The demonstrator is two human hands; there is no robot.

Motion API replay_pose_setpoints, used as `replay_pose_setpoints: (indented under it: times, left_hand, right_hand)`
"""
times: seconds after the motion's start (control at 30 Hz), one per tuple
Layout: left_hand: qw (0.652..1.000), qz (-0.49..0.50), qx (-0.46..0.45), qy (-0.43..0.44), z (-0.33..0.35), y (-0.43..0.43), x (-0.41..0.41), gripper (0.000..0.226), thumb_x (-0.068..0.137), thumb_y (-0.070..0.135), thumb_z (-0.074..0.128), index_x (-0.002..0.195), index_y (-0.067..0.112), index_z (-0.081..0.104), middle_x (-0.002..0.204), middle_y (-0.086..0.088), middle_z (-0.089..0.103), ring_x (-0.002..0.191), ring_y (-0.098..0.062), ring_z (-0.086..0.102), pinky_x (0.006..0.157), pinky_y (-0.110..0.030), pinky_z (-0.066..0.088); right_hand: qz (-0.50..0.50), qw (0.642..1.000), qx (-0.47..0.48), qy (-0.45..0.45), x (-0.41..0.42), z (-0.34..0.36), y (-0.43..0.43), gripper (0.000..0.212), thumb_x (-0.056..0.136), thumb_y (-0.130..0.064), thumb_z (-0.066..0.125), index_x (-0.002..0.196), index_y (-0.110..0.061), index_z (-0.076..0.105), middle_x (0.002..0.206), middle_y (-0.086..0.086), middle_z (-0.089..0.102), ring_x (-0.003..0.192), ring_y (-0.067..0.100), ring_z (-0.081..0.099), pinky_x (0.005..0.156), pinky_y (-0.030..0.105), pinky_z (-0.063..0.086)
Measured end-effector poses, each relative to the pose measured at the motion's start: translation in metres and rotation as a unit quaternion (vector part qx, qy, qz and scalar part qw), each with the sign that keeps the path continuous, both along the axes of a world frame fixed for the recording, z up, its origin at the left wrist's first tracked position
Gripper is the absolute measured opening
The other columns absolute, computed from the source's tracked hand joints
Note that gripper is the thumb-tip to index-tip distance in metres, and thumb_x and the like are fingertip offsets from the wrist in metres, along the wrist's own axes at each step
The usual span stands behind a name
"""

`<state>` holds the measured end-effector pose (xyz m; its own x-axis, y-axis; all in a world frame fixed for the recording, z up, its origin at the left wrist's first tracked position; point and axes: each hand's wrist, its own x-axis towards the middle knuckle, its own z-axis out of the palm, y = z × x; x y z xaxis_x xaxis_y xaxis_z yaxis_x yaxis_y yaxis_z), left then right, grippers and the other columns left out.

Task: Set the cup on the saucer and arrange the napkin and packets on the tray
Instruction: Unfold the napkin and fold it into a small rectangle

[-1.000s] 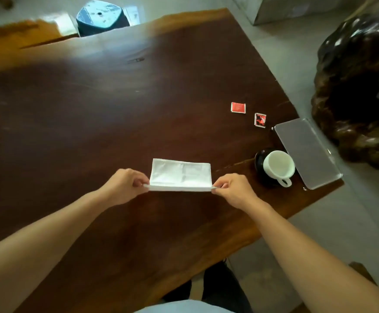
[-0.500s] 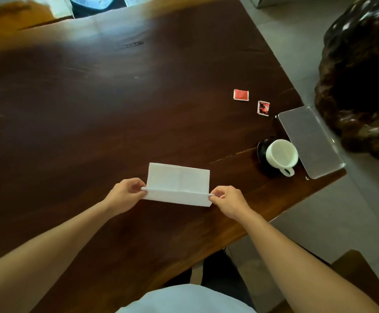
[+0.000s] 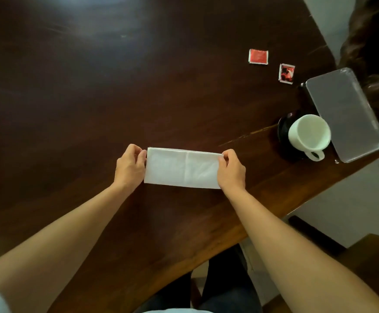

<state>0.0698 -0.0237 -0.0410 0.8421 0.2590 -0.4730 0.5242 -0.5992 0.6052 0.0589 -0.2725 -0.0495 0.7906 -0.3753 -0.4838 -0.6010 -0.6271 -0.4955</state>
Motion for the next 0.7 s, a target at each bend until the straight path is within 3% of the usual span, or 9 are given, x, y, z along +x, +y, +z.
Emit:
replay_pose_setpoints:
  times: [0.07, 0.17, 0.3, 0.4, 0.57, 0.7]
  left_hand:
    - [1.0, -0.01, 0.021, -0.011, -0.002, -0.006, 0.001, 0.023, 0.105, 0.035, 0.044, 0.104, 0.014, 0.054, 0.094, -0.002, 0.061, 0.076, -0.011, 0.056, 0.056, -0.023, 0.041]
    - [0.999, -0.005, 0.019, -0.031, -0.008, -0.011, 0.003, 0.027, 0.102, 0.041, 0.05, 0.109, 0.016, 0.057, 0.091, 0.002, 0.063, 0.077, -0.01, 0.058, 0.061, -0.025, 0.048]
    - [0.999, -0.029, 0.019, -0.038, -0.011, -0.013, -0.001, 0.033, 0.095, 0.036, 0.064, 0.121, 0.016, 0.057, 0.092, 0.002, 0.063, 0.075, -0.008, 0.06, 0.059, -0.02, 0.046]
    - [0.999, -0.001, -0.008, -0.033, -0.008, -0.013, -0.004, 0.037, 0.095, 0.034, 0.065, 0.126, 0.015, 0.057, 0.097, -0.001, 0.066, 0.079, -0.009, 0.062, 0.059, -0.015, 0.043]
    - [0.997, 0.042, -0.059, 0.014, -0.003, -0.015, -0.009, 0.028, 0.098, 0.04, 0.057, 0.111, 0.015, 0.06, 0.102, 0.0, 0.065, 0.09, -0.013, 0.064, 0.059, -0.018, 0.044]
    - [1.0, 0.013, -0.021, 0.004, -0.003, -0.013, -0.013, 0.019, 0.102, 0.031, 0.053, 0.103, 0.012, 0.057, 0.098, 0.0, 0.063, 0.076, -0.007, 0.058, 0.056, -0.017, 0.04]
  right_hand:
    - [-0.014, 1.0, -0.025, 0.001, 0.002, -0.003, 0.002, 0.019, 0.106, -0.032, 0.032, 0.108, -0.022, 0.048, 0.1, 0.001, 0.056, 0.089, 0.019, 0.057, 0.062, 0.029, 0.052]
    - [-0.021, 0.998, -0.062, 0.018, 0.008, -0.007, 0.004, 0.022, 0.106, -0.034, 0.029, 0.109, -0.022, 0.046, 0.098, 0.002, 0.057, 0.086, 0.02, 0.058, 0.068, 0.037, 0.057]
    - [0.018, 0.996, -0.086, 0.01, 0.006, -0.005, 0.006, 0.021, 0.107, -0.036, 0.029, 0.109, -0.023, 0.045, 0.092, -0.002, 0.058, 0.079, 0.018, 0.058, 0.059, 0.031, 0.051]
    - [0.051, 0.996, -0.069, -0.022, 0.001, -0.003, 0.005, 0.02, 0.106, -0.037, 0.033, 0.106, -0.023, 0.048, 0.091, -0.005, 0.057, 0.081, 0.017, 0.06, 0.063, 0.035, 0.056]
    - [0.08, 0.996, -0.029, -0.037, -0.005, -0.004, 0.001, 0.019, 0.104, -0.041, 0.039, 0.107, -0.027, 0.052, 0.094, -0.008, 0.058, 0.087, 0.015, 0.062, 0.068, 0.04, 0.062]
    - [0.087, 0.995, -0.038, -0.013, 0.0, -0.003, 0.0, 0.02, 0.105, -0.04, 0.037, 0.108, -0.027, 0.051, 0.092, -0.007, 0.057, 0.085, 0.016, 0.061, 0.067, 0.037, 0.06]
